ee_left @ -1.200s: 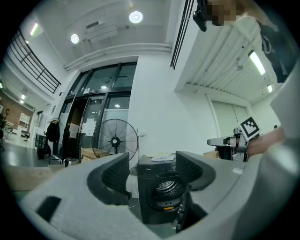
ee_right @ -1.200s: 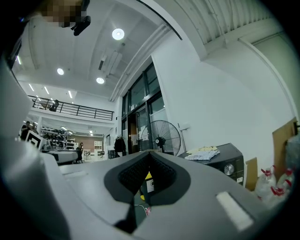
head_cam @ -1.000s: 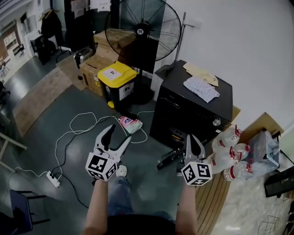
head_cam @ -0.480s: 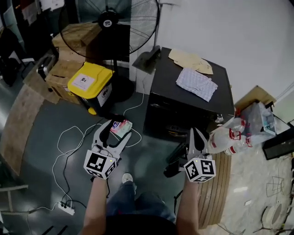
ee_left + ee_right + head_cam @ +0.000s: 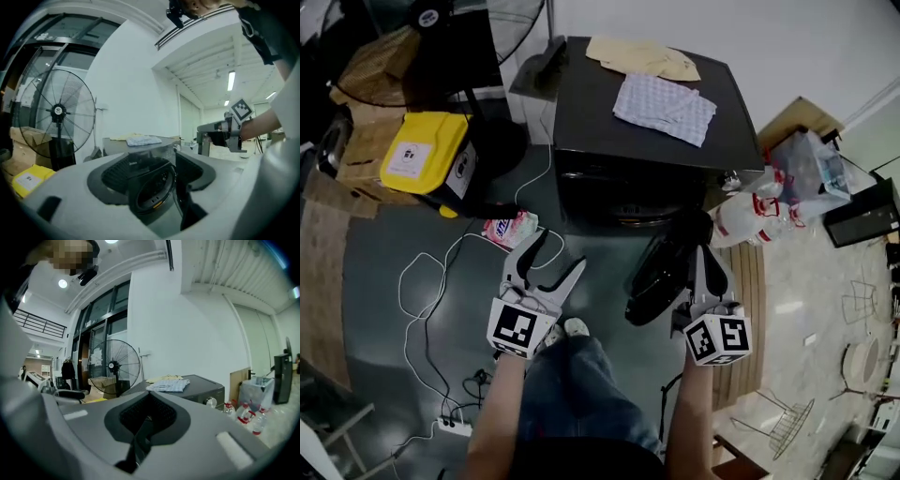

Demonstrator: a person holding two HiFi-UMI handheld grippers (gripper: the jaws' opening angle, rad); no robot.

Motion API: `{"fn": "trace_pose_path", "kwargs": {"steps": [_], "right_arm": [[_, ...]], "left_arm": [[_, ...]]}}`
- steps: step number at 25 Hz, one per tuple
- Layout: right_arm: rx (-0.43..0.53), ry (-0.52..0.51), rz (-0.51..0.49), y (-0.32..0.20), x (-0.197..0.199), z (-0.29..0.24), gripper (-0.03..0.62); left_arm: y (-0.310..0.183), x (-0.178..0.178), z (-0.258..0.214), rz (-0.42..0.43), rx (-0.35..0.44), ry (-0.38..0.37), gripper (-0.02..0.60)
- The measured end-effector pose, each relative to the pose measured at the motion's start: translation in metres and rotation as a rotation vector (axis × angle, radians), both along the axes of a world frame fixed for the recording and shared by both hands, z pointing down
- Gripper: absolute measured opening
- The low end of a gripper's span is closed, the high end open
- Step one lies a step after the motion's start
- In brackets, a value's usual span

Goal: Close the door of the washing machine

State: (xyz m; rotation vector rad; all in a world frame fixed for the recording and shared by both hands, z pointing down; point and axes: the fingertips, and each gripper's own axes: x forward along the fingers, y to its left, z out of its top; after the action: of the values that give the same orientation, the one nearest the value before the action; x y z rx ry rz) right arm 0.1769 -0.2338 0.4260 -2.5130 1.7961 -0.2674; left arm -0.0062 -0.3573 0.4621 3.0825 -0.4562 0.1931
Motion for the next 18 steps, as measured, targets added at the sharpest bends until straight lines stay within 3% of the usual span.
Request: {"fn": "trace_pose_path", "kwargs": {"steps": [8,14,18], "right_arm": [[-0.058,-0.049,0.067,0.047,0.017,0.081,0.008],[-0.081,-0.085,0.109,0.078,0.031,0.165,0.008],[-0.103,-0.108,0.131,0.095,0.034,0.203,0.008]], "left_arm": [[0.139,0.066,0.160,0.233,-0.057,-0.187,0.285],[0.233,0.098,0.283,0.310,-0.106,-0.263,0.265],[0.268,0.114,0.329,0.351,-0.123,-0.304,0.235]]}}
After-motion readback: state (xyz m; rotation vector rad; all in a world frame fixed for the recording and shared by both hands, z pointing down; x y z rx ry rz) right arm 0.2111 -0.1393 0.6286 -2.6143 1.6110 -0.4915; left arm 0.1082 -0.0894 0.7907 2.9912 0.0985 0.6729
